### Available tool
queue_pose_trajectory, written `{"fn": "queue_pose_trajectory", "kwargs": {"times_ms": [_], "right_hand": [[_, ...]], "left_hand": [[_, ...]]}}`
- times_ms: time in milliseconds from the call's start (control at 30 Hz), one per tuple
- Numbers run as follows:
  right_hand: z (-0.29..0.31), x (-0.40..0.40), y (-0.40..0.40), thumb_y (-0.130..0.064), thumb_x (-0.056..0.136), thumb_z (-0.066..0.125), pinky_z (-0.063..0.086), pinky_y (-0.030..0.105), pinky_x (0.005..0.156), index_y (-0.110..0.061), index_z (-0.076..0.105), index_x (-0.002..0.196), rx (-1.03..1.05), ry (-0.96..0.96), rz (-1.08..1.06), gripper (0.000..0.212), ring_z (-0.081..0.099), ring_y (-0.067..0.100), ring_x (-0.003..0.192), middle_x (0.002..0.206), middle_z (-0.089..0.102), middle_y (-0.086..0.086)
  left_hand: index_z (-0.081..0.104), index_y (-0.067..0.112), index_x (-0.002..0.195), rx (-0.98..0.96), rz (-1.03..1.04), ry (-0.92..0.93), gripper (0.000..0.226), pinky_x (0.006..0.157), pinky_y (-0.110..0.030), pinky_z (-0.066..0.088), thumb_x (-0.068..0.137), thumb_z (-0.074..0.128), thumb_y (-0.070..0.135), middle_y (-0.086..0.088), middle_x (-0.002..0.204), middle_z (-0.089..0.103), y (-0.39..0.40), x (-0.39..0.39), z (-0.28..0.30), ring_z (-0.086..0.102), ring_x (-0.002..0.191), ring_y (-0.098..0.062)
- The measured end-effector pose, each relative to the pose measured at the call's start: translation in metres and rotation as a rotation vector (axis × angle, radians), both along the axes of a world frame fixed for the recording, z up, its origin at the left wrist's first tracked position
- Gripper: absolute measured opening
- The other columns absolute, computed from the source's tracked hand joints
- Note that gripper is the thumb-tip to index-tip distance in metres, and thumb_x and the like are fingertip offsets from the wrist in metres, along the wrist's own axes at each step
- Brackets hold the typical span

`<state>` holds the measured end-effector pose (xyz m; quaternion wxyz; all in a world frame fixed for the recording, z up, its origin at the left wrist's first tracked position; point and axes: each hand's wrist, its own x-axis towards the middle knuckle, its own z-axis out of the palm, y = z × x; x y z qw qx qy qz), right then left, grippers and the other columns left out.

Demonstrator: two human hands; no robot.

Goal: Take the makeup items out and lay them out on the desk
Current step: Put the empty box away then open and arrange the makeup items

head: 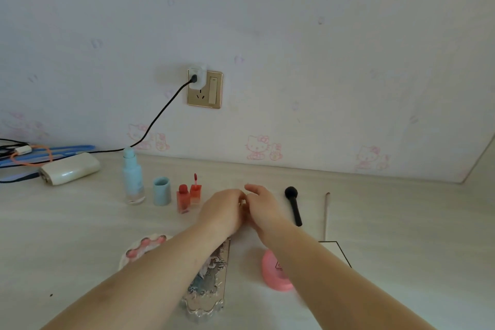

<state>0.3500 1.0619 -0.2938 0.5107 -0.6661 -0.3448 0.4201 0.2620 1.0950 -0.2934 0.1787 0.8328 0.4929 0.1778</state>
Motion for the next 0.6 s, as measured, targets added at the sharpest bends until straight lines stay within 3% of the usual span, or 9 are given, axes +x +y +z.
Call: {"fn": "queue_pose_trajectory", "kwargs": {"times_ms": [100,200,367,467,600], "right_hand": [[0.002,-0.001,-0.002,-0.002,0.086,0.037,0.049,0.042,0.097,-0.019,0.049,0.126,0.054,0.069,-0.034,0.046,0.06,0.022,0.101,0.121,0.058,0.013],[0.008,0.002,-0.005,-0.001,0.089,0.046,0.053,0.036,0.09,-0.016,0.047,0.126,0.126,0.205,-0.049,0.04,0.063,0.022,0.103,0.121,0.058,0.011],[0.026,0.008,-0.015,-0.01,0.088,0.062,0.056,0.026,0.073,-0.009,0.057,0.112,0.191,0.325,-0.054,0.024,0.068,0.013,0.092,0.104,0.068,0.009],[0.033,0.006,-0.023,-0.012,0.087,0.065,0.055,0.026,0.071,-0.01,0.062,0.1,0.23,0.38,-0.056,0.013,0.069,0.011,0.087,0.096,0.07,0.007],[0.043,0.004,-0.033,-0.014,0.086,0.065,0.054,0.026,0.07,-0.012,0.061,0.09,0.312,0.468,-0.061,0.005,0.067,0.012,0.084,0.083,0.068,0.004]], "left_hand": [[0.062,0.027,0.118,0.004,0.005,-0.105,0.037,0.088,-0.031,0.049,0.085,0.053,0.014,0.003,0.118,0.066,0.002,-0.003,-0.001,0.063,0.103,-0.018],[0.067,0.018,0.109,-0.016,-0.019,-0.355,0.031,0.084,-0.028,0.052,0.083,0.06,0.004,0.0,0.109,0.07,0.003,-0.01,0.004,0.067,0.09,-0.011],[0.063,0.041,0.081,0.021,-0.083,-0.572,0.044,0.069,-0.006,0.046,0.074,0.068,-0.002,0.023,0.08,0.066,-0.004,-0.022,0.018,0.063,0.075,0.011],[0.067,0.035,0.083,0.093,-0.068,-0.61,0.029,0.067,-0.003,0.044,0.076,0.071,0.007,0.024,0.076,0.065,-0.01,-0.026,0.025,0.061,0.076,0.013],[0.064,0.041,0.073,0.114,-0.03,-0.624,0.018,0.07,-0.013,0.046,0.074,0.076,0.027,0.021,0.072,0.068,-0.016,-0.035,0.034,0.061,0.071,0.01]]}}
